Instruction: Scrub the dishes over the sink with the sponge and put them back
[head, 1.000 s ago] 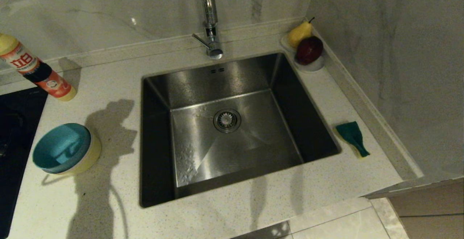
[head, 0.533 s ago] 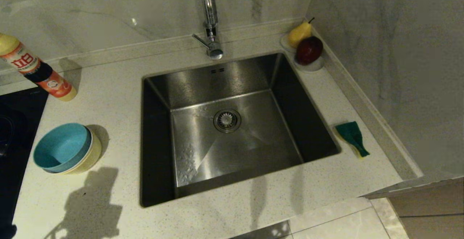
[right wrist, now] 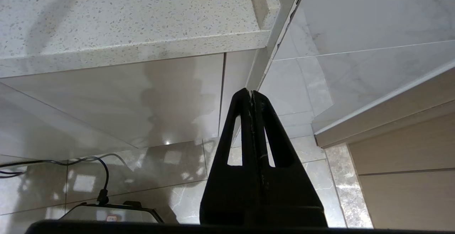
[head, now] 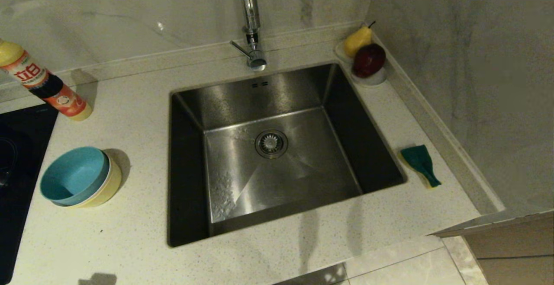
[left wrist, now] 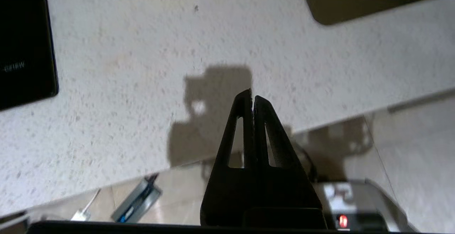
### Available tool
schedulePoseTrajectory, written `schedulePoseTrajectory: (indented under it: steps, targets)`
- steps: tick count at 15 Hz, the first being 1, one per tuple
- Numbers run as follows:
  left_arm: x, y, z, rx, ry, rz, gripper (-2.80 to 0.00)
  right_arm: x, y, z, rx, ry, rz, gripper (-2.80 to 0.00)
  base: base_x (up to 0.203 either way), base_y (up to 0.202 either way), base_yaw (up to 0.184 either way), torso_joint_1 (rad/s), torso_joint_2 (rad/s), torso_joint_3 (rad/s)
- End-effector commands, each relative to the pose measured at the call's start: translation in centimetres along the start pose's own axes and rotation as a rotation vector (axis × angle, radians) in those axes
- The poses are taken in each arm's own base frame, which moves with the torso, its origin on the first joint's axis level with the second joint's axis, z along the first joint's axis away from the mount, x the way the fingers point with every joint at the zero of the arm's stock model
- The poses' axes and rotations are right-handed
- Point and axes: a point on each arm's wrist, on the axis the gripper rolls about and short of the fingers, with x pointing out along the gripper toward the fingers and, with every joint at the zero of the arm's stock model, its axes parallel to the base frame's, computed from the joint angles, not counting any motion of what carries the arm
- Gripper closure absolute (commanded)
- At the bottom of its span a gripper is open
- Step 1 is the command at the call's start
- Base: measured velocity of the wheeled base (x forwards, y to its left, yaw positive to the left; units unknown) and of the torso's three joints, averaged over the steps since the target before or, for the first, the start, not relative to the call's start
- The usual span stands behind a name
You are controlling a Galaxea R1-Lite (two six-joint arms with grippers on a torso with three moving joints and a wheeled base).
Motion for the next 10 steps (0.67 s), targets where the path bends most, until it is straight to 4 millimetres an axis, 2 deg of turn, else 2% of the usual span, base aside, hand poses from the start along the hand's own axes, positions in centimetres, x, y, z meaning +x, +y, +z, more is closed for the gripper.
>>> schedulePoseTrajectory:
  steps: [1,5,8,10]
  targets:
    - [0.14,0.00,-0.34,-0.048,-0.063,0.006,0.00,0.01,0.00,0.00,0.000,0.002,0.000,0.00,0.000,0.000,0.000,0.000,0.00,0.000]
    - [0.44,0.08,-0.36,-0.071,-0.118,0.039,0.00,0.01,0.00,0.00,0.000,0.002,0.000,0.00,0.000,0.000,0.000,0.000,0.00,0.000]
    - [0.46,0.05,-0.51,0.003,-0.101,0.034,0.00,0.01,0.00,0.00,0.000,0.002,0.000,0.00,0.000,0.000,0.000,0.000,0.00,0.000]
    - [0.45,0.07,-0.42,-0.068,-0.112,0.035,0.00,0.01,0.00,0.00,0.000,0.002,0.000,0.00,0.000,0.000,0.000,0.000,0.00,0.000]
